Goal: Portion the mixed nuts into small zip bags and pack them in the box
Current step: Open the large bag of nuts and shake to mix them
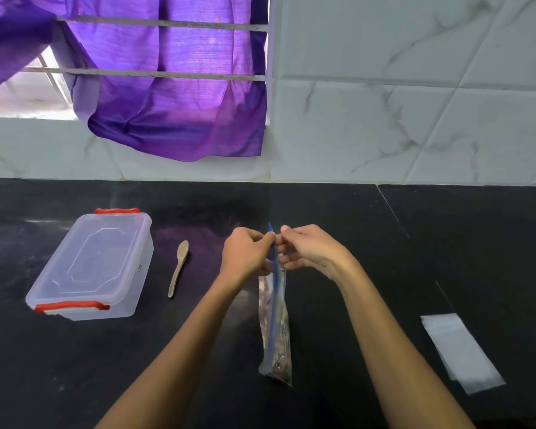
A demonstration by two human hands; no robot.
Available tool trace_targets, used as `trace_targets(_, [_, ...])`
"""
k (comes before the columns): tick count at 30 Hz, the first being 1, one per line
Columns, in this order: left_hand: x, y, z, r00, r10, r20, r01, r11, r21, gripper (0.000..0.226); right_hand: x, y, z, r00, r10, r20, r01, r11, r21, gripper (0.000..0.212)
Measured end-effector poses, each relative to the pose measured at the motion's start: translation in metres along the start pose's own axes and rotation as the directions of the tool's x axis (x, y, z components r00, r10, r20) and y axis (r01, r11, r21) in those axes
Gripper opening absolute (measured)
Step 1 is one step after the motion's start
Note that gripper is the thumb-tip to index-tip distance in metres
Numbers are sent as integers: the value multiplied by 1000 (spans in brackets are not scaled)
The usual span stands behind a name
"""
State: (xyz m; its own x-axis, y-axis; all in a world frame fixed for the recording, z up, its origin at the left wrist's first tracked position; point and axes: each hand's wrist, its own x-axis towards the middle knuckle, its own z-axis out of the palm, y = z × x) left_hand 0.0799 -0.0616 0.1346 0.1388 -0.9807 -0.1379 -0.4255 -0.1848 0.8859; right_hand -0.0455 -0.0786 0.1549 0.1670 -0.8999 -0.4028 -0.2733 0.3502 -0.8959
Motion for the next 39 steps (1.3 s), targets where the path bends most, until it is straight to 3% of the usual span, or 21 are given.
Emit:
trace_targets(5, [11,0,-5,991,54,122,-49,998,-41,33,14,-4,-4,999,36,-28,-36,999,9,37])
trace_targets(9, [13,3,-6,972,0,234,67,957,-281,21,22,-4,-7,999,49,-5,-49,997,-59,35])
trace_targets(14, [15,5,-4,967,-57,248,136,939,-316,16,25,-5,-12,1000,6,12,-6,999,-32,22])
trace_targets(19, [21,3,5,1000,-12,12,13,997,-71,20,26,-7,-8,999,-43,-1,42,970,-240,24])
trace_targets(24, [24,10,8,996,84,13,-85,990,108,16,30,-12,-9,992,-127,-18,106,891,-442,25])
trace_targets(28, [27,16,6,987,144,-72,-122,960,251,20,30,-15,-12,990,-138,11,125,864,-488,22])
trace_targets(34, [25,18,7,975,175,-138,-129,949,289,24,31,-19,-9,993,-116,12,103,821,-561,24])
trace_targets(39, [24,17,5,982,160,-100,-127,953,273,17,30,-16,-4,994,-110,18,100,813,-573,24])
